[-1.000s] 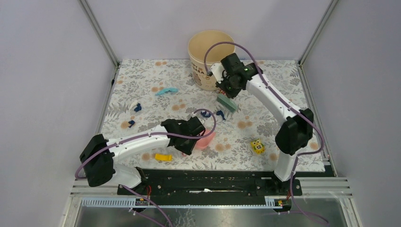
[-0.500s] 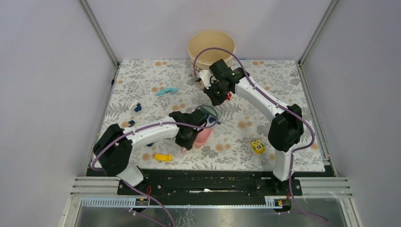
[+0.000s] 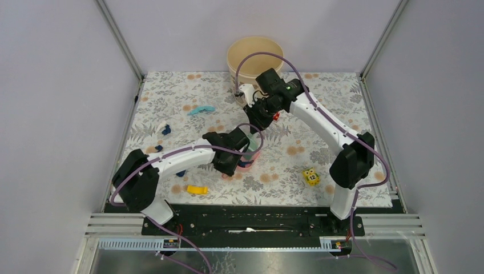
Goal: Sweep away the paper scraps from the table
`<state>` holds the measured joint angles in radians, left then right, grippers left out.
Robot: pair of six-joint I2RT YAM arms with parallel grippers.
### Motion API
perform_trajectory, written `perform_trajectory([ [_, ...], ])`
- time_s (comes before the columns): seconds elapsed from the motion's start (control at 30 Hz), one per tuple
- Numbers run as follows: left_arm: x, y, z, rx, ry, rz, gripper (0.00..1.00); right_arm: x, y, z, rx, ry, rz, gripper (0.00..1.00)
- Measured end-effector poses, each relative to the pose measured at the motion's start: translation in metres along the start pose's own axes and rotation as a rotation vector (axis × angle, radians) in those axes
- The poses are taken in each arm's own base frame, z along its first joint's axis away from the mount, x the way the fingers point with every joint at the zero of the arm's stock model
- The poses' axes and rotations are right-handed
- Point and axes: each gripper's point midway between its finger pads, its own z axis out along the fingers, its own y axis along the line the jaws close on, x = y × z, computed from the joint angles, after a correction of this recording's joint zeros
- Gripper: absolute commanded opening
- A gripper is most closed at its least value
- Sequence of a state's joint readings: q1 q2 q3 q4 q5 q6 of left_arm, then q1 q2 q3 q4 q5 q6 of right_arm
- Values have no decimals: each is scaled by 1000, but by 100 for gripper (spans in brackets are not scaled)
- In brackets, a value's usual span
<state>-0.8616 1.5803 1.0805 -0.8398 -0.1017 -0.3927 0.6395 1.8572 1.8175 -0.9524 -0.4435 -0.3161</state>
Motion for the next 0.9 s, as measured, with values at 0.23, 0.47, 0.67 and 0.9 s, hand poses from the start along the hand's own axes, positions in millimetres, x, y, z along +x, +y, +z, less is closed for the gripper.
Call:
perform_trajectory([
  [0.23, 11, 3, -19, 49, -96, -66, 0, -32, 7, -30, 41, -99, -51, 0],
  [0.47, 24, 4, -43, 90, -152, -142, 0, -56, 3, -44, 79, -179, -146, 0],
  [0.67, 50, 9, -52, 84, -133, -196, 0, -93, -5, -46, 127, -300, -307, 0],
  [0.9, 82, 14, -50, 71, -89, -264, 0, -140, -13, -6, 168, -402, -562, 0],
])
